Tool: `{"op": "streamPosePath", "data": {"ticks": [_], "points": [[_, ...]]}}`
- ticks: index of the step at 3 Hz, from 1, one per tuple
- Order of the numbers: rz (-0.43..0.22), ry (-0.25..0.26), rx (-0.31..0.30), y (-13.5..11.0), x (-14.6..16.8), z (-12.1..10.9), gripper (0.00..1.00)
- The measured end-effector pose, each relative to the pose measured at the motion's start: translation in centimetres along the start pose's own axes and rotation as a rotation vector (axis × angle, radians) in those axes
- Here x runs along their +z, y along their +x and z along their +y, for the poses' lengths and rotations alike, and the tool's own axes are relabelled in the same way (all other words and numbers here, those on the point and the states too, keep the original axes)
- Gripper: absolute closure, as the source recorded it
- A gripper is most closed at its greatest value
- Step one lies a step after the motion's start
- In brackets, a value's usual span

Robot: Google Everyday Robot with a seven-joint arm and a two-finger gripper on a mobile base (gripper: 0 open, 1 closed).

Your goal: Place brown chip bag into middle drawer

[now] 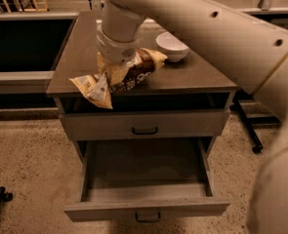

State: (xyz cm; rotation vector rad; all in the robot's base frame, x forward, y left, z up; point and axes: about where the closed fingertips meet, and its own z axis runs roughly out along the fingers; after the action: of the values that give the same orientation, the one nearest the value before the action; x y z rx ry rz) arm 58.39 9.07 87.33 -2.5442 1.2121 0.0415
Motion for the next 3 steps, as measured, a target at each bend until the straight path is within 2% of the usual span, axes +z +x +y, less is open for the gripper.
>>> {"op": "streamPosePath", "data": {"ticks": [1, 2, 3], "points": [[-0.045, -0.039, 0.166, -1.4, -2.2, 6.1, 1.0], [-0.084, -0.095, 0.308, -3.0, -2.4, 11.5, 1.0], [-0.089, -0.111, 0.332, -3.1, -2.1, 12.5, 1.0]]}}
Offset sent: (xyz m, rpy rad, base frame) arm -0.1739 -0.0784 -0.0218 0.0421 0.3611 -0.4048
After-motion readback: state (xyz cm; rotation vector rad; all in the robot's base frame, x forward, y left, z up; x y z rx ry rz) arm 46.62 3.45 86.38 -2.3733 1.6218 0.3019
